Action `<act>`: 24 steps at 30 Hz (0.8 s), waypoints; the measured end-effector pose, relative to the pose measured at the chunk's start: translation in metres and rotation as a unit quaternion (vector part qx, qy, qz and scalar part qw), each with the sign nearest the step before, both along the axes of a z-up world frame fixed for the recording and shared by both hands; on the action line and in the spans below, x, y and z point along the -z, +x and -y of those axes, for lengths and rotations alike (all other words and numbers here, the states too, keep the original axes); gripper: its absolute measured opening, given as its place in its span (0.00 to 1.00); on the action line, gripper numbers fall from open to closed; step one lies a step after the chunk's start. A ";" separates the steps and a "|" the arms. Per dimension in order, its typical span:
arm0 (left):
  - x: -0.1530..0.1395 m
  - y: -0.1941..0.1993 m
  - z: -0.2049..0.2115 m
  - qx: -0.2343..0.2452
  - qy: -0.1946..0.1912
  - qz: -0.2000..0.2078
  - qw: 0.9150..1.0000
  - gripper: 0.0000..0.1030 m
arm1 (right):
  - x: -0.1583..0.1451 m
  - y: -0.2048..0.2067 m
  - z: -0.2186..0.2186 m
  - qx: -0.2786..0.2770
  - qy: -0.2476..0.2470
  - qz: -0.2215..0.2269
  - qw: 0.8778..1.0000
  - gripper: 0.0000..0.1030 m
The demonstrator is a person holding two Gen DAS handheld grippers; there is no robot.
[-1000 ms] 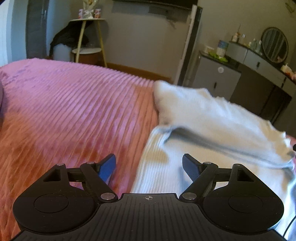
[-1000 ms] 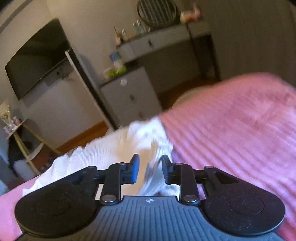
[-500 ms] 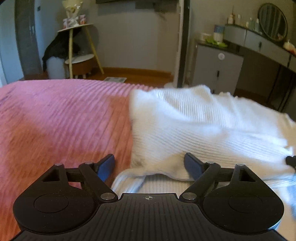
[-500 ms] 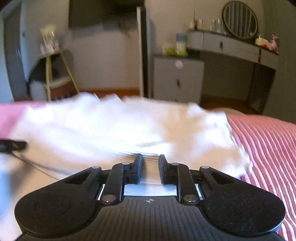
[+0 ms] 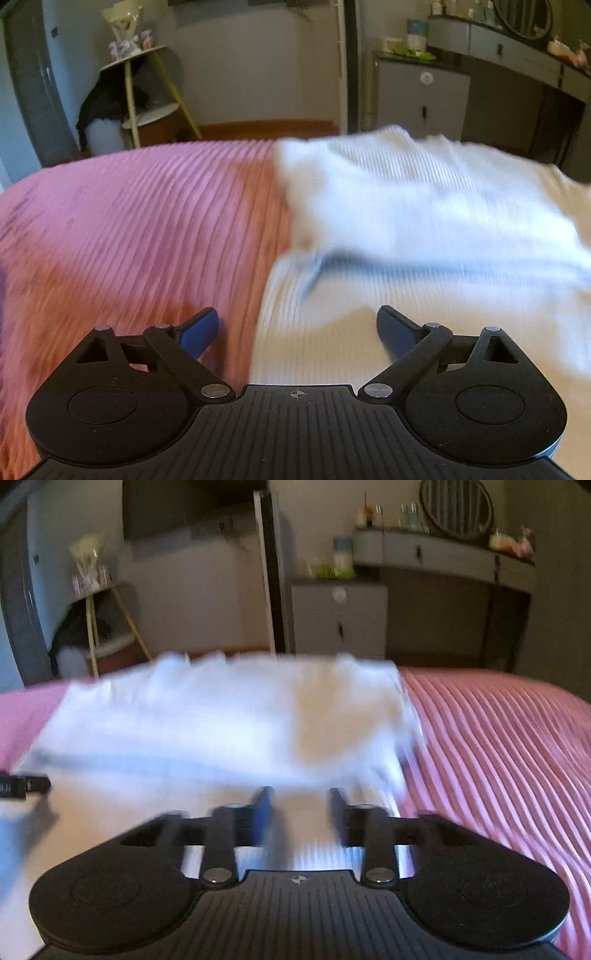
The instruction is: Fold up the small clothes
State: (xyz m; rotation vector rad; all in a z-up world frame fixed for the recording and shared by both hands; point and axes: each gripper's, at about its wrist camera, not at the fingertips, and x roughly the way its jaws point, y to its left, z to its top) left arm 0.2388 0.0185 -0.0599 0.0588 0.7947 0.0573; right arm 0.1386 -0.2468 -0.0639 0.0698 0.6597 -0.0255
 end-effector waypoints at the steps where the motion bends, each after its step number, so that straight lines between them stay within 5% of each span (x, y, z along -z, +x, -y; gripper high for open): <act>1: 0.001 -0.011 -0.002 0.001 -0.001 0.003 1.000 0.94 | 0.000 -0.017 -0.001 -0.001 -0.008 0.002 1.000 0.42; 12: -0.009 -0.108 -0.034 0.027 0.011 -0.017 0.999 0.93 | -0.017 -0.158 0.027 0.035 0.036 -0.051 0.997 0.48; 24: -0.001 -0.165 -0.078 0.065 -0.070 -0.093 0.991 0.82 | -0.015 -0.196 0.045 0.026 0.116 -0.133 0.984 0.48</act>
